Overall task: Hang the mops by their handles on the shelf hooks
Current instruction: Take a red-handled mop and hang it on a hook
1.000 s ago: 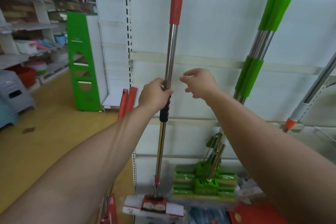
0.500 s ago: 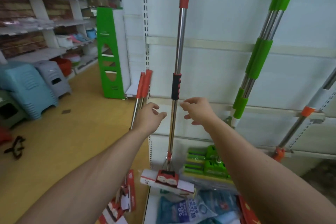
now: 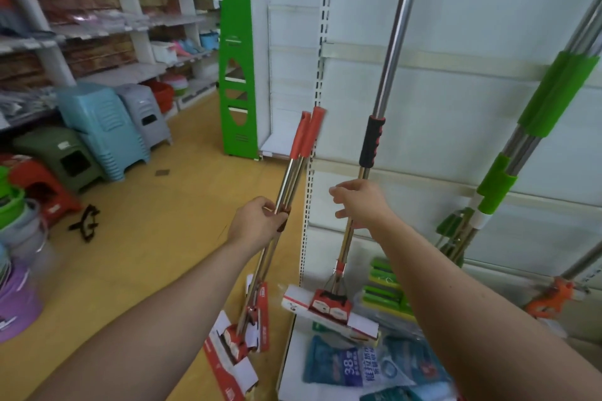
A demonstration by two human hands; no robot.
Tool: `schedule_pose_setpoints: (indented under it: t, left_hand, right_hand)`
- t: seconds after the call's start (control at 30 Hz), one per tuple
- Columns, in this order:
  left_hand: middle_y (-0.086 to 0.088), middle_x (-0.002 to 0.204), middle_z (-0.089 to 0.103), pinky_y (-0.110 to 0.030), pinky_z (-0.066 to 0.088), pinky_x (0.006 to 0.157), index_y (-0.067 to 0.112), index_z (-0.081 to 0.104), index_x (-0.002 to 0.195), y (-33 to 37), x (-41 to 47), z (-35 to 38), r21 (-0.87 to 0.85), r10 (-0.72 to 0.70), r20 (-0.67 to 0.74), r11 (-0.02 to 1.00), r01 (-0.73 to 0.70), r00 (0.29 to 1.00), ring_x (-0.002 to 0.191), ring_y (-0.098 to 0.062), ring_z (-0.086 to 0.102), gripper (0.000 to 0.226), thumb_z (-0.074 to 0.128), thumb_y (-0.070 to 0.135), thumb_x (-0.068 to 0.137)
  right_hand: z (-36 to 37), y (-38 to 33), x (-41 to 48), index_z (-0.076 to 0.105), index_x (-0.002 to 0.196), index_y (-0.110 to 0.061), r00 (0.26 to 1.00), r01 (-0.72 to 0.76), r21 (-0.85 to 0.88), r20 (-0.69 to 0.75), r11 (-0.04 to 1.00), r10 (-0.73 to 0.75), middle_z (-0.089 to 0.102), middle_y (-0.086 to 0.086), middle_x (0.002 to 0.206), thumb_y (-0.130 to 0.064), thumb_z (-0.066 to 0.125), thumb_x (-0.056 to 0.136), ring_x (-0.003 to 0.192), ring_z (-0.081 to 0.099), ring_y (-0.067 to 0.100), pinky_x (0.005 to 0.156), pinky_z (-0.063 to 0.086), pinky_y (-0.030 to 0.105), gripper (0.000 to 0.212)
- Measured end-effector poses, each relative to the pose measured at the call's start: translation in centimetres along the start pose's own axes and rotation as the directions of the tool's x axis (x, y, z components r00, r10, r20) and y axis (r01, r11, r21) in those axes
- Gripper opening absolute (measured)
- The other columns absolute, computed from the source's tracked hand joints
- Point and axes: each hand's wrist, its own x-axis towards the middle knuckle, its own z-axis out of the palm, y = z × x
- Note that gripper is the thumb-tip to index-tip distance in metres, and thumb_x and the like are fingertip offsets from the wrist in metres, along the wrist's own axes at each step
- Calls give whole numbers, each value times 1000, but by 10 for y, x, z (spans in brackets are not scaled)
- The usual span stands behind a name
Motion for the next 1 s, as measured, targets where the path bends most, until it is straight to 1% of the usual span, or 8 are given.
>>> schedule_pose_setpoints:
  t: [0.1,0.2,0.33,0.43,0.53,0.63,0.8,1.0]
  left_hand:
    - [11,88,63,-25,47,60,21,65,110,-18,28,-8,-26,-2,15,1000,3,1000,71,-5,58,28,73,38,91]
    - [7,93,63,-23,42,54,19,65,114,-33,63,-15,-43,-10,53,999,12,999,69,-3,57,29,72,36,92]
    - [11,92,60,-28,47,64,18,64,117,-50,117,-21,-52,-13,127,998,20,992,78,-9,58,33,71,39,92]
    - [8,97,63,-32,52,77,19,65,118,-61,154,-19,-40,-17,172,999,24,985,88,-17,62,36,71,42,91]
    - [7,99,63,-32,49,76,20,65,120,-68,186,-12,-24,-7,219,1000,13,976,90,-17,62,38,70,44,91]
    - [6,105,65,-32,50,75,22,64,121,-69,213,-3,-2,-1,260,1000,2,965,90,-17,62,39,68,47,91]
    - [5,112,68,-38,57,87,25,63,121,-63,245,17,11,20,343,1000,-26,939,96,-19,65,42,68,49,88]
    - [-2,135,62,-38,53,96,24,56,139,-49,276,42,-40,40,435,999,-25,899,118,-25,62,52,69,44,92]
  right_hand:
    - [27,-11,23,68,129,-15,1000,-13,-15,-5,1000,13,72,-2,107,-33,63,101,91,75,17,89,63,47,33]
    - [56,-24,50,69,128,-16,999,-41,-36,-34,999,40,74,2,109,-33,63,101,91,76,18,91,64,49,32]
    - [89,-38,90,69,131,-14,993,-97,-49,-66,994,94,76,8,109,-34,65,100,92,77,23,72,60,39,37]
    - [108,-45,118,71,127,-14,988,-131,-76,-98,988,123,76,8,108,-32,65,99,89,78,23,80,64,47,34]
    - [123,-51,141,72,125,-12,982,-146,-95,-132,985,133,76,8,111,-28,63,98,87,79,24,80,64,50,33]
    - [136,-55,162,72,125,-13,974,-177,-98,-162,979,159,77,7,105,-31,66,97,86,79,23,69,63,41,34]
    - [151,-59,193,69,133,-12,955,-236,-83,-204,968,215,77,7,109,-31,67,96,87,78,22,48,49,22,41]
    - [147,-60,210,68,133,-13,939,-272,-113,-248,956,238,75,6,111,-31,67,96,87,79,22,53,49,25,41]
